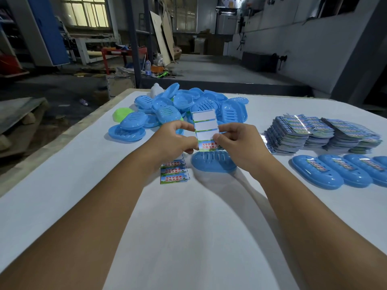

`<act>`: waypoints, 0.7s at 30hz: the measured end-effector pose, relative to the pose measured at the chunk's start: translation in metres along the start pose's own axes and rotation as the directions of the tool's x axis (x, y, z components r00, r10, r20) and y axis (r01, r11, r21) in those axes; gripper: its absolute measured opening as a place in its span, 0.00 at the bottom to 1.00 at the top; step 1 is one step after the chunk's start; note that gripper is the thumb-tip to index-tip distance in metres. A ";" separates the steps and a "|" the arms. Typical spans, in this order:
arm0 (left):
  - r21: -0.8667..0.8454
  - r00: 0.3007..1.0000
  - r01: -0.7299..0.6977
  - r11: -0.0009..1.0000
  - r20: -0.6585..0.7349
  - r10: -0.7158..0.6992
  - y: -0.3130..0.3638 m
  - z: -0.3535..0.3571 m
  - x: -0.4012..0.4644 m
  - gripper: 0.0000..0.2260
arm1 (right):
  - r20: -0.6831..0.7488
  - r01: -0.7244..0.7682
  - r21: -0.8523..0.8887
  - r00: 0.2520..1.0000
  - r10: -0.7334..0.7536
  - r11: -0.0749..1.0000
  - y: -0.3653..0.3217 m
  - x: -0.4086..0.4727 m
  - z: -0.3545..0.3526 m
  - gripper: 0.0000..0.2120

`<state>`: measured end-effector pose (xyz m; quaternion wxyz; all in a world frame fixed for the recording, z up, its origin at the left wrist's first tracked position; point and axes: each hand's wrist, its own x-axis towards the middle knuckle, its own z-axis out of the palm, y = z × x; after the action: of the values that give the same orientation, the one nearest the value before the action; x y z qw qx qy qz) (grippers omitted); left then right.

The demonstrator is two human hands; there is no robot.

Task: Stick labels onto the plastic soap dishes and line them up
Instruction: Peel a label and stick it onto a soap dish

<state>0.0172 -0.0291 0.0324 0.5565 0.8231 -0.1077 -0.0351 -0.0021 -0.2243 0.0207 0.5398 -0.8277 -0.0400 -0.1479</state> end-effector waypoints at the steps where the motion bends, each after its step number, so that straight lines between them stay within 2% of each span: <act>1: -0.001 1.000 -0.001 1.000 0.005 0.001 0.000 0.000 0.000 0.16 | -0.003 0.002 0.000 1.000 -0.002 1.000 0.000 0.000 0.000 0.04; 4: 0.013 1.000 -0.001 1.000 0.018 0.000 -0.001 -0.001 0.001 0.17 | -0.008 -0.012 -0.003 1.000 0.012 1.000 -0.001 0.000 0.000 0.04; 7: 0.019 1.000 0.002 1.000 0.022 -0.003 -0.002 -0.001 0.001 0.17 | 0.001 -0.021 -0.008 1.000 0.021 1.000 -0.003 -0.002 0.001 0.08; 13: -0.006 1.000 0.011 1.000 0.011 -0.011 -0.002 -0.001 0.001 0.15 | -0.003 -0.020 -0.016 1.000 0.020 1.000 -0.004 -0.002 0.001 0.03; 17: -0.013 1.000 0.009 1.000 0.026 -0.009 -0.003 -0.001 0.001 0.17 | 0.001 -0.030 -0.042 1.000 0.030 0.999 -0.003 -0.002 0.001 0.12; 21: -0.003 1.000 -0.003 1.000 0.001 0.003 -0.002 -0.002 0.001 0.16 | -0.052 -0.026 -0.062 0.998 0.022 0.998 0.000 0.000 0.001 0.12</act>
<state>0.0187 -0.0267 0.0311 0.5576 0.8221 -0.1092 -0.0350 -0.0015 -0.2237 0.0201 0.5162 -0.8406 -0.0114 -0.1638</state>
